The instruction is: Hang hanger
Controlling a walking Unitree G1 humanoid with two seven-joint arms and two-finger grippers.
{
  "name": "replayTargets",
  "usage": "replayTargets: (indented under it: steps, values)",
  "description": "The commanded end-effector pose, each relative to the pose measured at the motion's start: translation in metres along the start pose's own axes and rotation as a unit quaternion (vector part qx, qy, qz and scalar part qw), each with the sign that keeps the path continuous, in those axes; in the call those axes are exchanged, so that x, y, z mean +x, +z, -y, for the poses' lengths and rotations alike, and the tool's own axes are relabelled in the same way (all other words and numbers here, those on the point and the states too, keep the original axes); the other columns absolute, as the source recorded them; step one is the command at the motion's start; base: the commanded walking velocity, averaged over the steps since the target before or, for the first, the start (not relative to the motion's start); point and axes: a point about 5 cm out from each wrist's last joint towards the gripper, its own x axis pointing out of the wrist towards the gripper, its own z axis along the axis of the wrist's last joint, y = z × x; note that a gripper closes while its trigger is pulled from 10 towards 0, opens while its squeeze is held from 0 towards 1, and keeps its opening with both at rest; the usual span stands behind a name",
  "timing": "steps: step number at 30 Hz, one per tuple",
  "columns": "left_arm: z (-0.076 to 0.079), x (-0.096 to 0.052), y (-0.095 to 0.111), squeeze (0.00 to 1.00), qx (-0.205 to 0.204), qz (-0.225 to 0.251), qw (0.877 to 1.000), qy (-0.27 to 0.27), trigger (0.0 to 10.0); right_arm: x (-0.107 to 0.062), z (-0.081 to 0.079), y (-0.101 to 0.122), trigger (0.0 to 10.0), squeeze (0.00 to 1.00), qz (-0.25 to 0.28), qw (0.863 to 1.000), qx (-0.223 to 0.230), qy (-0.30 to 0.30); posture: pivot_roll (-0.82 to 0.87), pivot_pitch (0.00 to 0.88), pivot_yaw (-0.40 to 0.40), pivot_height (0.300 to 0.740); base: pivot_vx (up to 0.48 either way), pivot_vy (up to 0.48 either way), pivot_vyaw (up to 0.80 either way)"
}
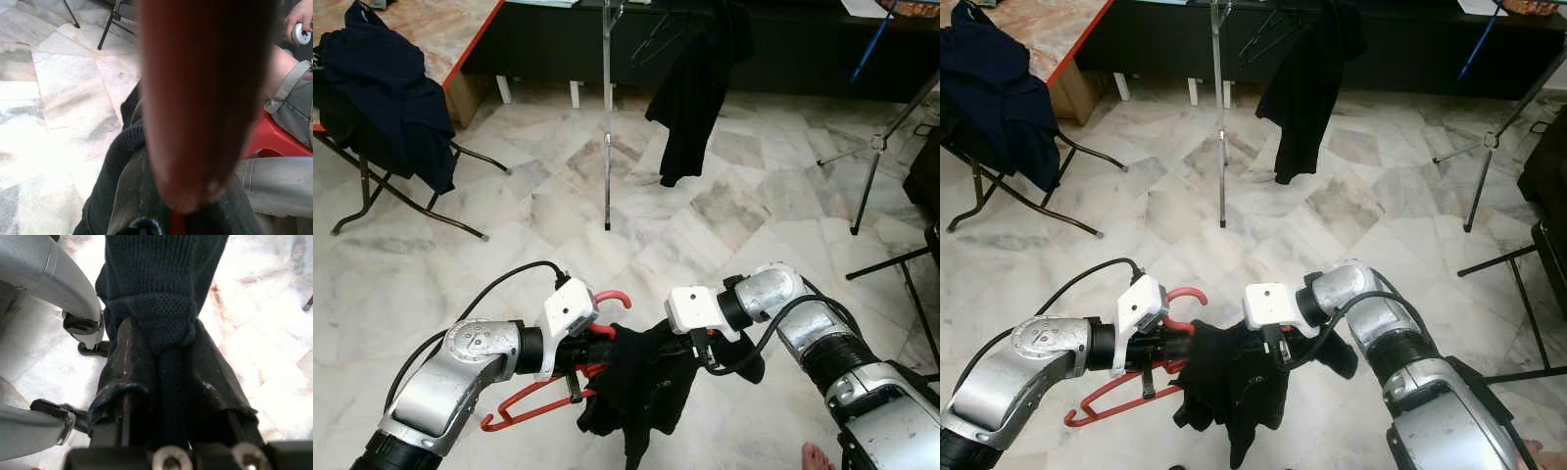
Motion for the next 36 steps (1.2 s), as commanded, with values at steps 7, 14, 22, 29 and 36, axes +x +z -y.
replayTargets:
  steps: [7, 14, 22, 29, 36]
  values:
    - [-0.002, 0.0, 0.015, 0.0, 0.029, 0.021, 0.999, 0.004, 10.0, 0.005, -0.003, 0.0, 0.0, 0.0, 0.024, 1.0, 0.009, 0.009, 0.02, 0.242, -0.032, 0.74, 0.0, 0.0, 0.0]
    - [-0.004, -0.002, 0.011, 0.0, 0.028, 0.009, 1.0, 0.005, 10.0, 0.005, -0.006, -0.002, 0.0, 0.0, 0.022, 1.0, 0.013, 0.013, 0.02, 0.242, -0.032, 0.74, 0.0, 0.0, 0.0]
    - [-0.005, -0.002, 0.012, 0.0, 0.027, 0.01, 1.0, 0.004, 10.0, 0.004, -0.007, -0.004, 0.0, 0.0, 0.02, 1.0, 0.017, 0.016, 0.02, 0.234, -0.033, 0.74, 0.0, 0.0, 0.0]
    - [-0.004, -0.005, 0.008, 1.0, 0.021, 0.002, 1.0, 0.002, 10.0, 0.004, -0.009, -0.007, 0.0, 0.0, 0.018, 1.0, 0.019, 0.017, 0.03, 0.214, -0.028, 0.74, 0.0, 0.0, 0.0]
    - [-0.003, -0.005, 0.007, 1.0, 0.018, -0.002, 1.0, -0.003, 10.0, 0.004, -0.011, -0.009, 0.0, 0.0, 0.011, 1.0, 0.019, 0.019, 0.02, 0.201, -0.026, 0.74, 0.0, 0.0, 0.0]
